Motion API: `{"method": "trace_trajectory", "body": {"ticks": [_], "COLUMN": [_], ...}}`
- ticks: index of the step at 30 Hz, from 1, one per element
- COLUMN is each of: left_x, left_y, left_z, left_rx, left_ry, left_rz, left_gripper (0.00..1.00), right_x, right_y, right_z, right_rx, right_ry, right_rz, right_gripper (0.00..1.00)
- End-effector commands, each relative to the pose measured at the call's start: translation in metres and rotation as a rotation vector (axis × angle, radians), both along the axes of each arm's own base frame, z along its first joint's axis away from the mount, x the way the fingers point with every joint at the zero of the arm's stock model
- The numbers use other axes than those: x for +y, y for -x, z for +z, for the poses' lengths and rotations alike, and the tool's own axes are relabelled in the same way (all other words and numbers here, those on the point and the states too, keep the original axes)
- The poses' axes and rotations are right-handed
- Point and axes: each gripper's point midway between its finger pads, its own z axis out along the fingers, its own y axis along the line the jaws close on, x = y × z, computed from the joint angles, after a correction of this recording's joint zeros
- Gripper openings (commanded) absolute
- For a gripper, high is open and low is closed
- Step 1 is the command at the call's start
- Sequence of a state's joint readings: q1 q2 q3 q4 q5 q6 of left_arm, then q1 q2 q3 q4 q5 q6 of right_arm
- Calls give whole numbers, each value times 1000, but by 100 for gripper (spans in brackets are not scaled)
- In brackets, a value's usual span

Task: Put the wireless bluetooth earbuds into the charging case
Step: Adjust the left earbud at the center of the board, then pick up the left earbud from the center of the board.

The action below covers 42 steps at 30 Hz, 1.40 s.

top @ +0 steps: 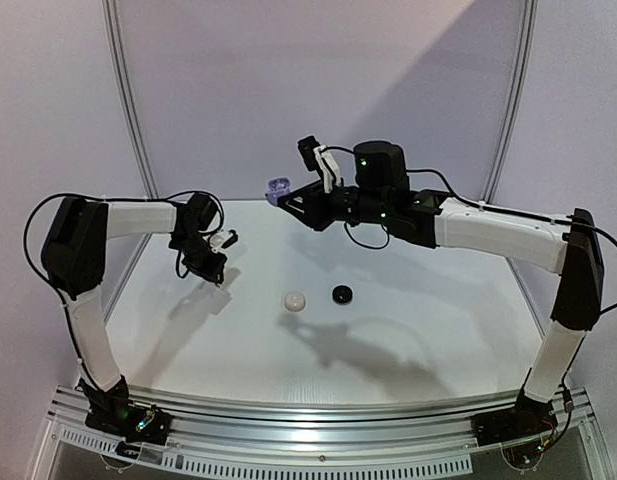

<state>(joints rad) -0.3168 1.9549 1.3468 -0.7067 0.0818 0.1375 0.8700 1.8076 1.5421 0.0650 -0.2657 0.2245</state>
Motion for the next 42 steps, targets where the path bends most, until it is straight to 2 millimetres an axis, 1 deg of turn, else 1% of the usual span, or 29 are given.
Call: {"method": "trace_trajectory", "body": {"ticks": [1,4,7,9,10,13,17,20,22,25,26,28,30,31,34,35,36,38,40,42], "left_x": [-41,-54,-62,-68,-70,-77,-82,-85,-89,-95,-96,-101,-100,-95,-70,-62,-57,-51,-52,-51], "left_y": [48,60,68,73,76,84,87,83,79,78,78,81,92,100,113,114,115,110,98,90], "left_z": [-12,-22,-26,-29,-30,-27,-19,-8,6,27,35,52,67,70,70,71,70,66,61,51], "left_rx": [79,113,123,120,123,136,130,113,92,51,31,3,6,17,-52,-136,-193,-288,-330,-339], "left_ry": [27,28,30,29,29,51,78,91,112,162,183,267,368,408,462,458,447,392,350,330], "left_rz": [-121,-134,-146,-158,-161,-167,-167,-170,-187,-257,-294,-421,-590,-668,-914,-1051,-1134,-1271,-1334,-1400], "left_gripper": [6,6,6,7,9,27,45,52,56,63,65,66,66,66,65,65,65,66,66,68], "right_x": [-12,-14,-19,-21,-23,-26,-29,-29,-30,-29,-29,-28,-27,-26,-25,-24,-23,-23,-22,-22], "right_y": [5,8,12,15,17,23,29,32,34,35,35,36,38,38,39,39,40,40,40,40], "right_z": [16,16,15,15,17,18,19,21,22,23,22,23,23,22,21,22,22,24,24,25], "right_rx": [8,18,32,34,31,28,26,19,13,6,5,3,4,6,12,10,10,11,14,15], "right_ry": [-34,-35,-40,-45,-50,-50,-53,-55,-58,-60,-60,-62,-65,-66,-67,-68,-68,-66,-64,-61], "right_rz": [-10,-8,-14,-18,-22,-26,-26,-21,-17,-10,-7,-3,4,7,13,14,14,13,13,11], "right_gripper": [0,0,0,0,0,0,0,0,0,0,0,0,0,0,0,0,0,0,0,0]}}
